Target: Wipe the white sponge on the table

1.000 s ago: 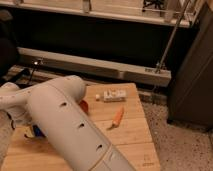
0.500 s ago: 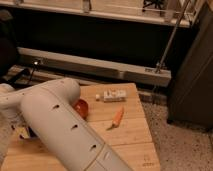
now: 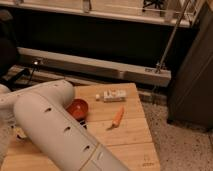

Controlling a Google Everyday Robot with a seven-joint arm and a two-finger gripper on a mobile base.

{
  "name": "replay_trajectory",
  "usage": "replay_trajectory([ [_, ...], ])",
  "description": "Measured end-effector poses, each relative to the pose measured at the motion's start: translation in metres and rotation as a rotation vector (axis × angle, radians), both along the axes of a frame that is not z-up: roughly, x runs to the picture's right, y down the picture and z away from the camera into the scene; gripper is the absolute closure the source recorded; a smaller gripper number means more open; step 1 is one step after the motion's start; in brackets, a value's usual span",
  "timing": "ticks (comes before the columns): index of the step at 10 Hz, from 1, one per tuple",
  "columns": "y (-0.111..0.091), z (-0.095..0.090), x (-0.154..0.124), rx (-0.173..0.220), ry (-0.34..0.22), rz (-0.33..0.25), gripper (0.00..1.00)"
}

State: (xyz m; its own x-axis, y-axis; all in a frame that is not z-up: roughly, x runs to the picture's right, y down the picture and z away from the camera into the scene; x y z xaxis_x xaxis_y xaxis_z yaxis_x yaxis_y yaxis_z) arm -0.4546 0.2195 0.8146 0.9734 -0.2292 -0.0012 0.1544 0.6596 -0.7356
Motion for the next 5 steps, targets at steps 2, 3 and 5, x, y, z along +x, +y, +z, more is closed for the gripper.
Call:
replay_trajectory([
  [2, 0.0, 0.004, -0.012, 0.004, -0.011, -0.016, 0.72],
  [3, -0.001, 0.007, -0.015, 0.005, -0.011, -0.021, 0.72],
  [5, -0.003, 0.017, -0.019, 0.002, -0.001, -0.029, 0.72],
])
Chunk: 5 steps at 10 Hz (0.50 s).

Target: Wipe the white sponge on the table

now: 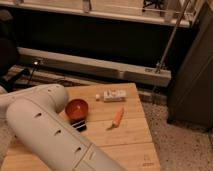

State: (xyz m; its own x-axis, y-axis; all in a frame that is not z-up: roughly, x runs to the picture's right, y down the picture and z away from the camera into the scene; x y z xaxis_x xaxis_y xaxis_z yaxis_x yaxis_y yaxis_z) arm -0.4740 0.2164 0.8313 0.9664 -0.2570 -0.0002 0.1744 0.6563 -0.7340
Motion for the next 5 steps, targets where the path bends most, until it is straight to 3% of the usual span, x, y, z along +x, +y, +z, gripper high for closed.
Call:
replay_trajectory([
  [5, -0.021, 0.023, -0.02, 0.01, -0.003, 0.053, 0.72],
])
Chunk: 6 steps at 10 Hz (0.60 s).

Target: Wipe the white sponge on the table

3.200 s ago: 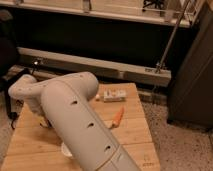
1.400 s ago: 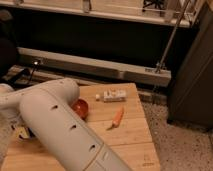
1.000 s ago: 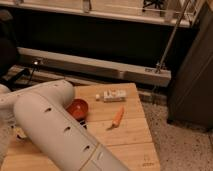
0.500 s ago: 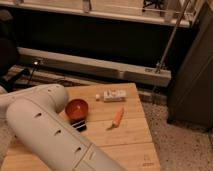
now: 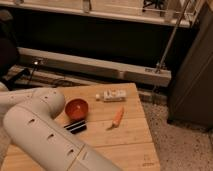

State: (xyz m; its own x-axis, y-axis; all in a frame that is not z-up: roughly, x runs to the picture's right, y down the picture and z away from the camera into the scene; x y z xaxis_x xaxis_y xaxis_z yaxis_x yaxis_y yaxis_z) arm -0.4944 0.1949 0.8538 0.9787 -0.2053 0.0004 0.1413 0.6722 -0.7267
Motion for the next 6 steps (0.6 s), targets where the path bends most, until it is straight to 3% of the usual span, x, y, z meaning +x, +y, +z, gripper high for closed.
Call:
replay_trajectory([
  [3, -0.026, 0.025, -0.006, 0.018, 0.008, 0.07, 0.72],
  [6, -0.05, 0.054, 0.013, 0.04, 0.07, 0.139, 0.72],
])
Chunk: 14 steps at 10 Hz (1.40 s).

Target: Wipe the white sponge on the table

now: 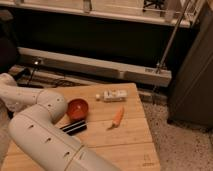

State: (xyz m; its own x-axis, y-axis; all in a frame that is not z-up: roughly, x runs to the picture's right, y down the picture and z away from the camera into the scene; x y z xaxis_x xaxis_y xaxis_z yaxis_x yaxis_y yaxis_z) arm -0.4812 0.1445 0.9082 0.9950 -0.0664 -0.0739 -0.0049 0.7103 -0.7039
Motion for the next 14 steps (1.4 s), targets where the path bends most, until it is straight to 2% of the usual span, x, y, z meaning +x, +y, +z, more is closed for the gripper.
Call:
replay_trajectory([
  [5, -0.034, 0.036, 0.053, 0.032, 0.129, 0.084, 0.72],
  [8, -0.045, 0.043, 0.078, 0.029, 0.174, 0.114, 0.72],
  [11, -0.054, 0.044, 0.102, -0.002, 0.203, 0.166, 0.72],
  [14, -0.052, 0.036, 0.113, -0.07, 0.195, 0.233, 0.72],
])
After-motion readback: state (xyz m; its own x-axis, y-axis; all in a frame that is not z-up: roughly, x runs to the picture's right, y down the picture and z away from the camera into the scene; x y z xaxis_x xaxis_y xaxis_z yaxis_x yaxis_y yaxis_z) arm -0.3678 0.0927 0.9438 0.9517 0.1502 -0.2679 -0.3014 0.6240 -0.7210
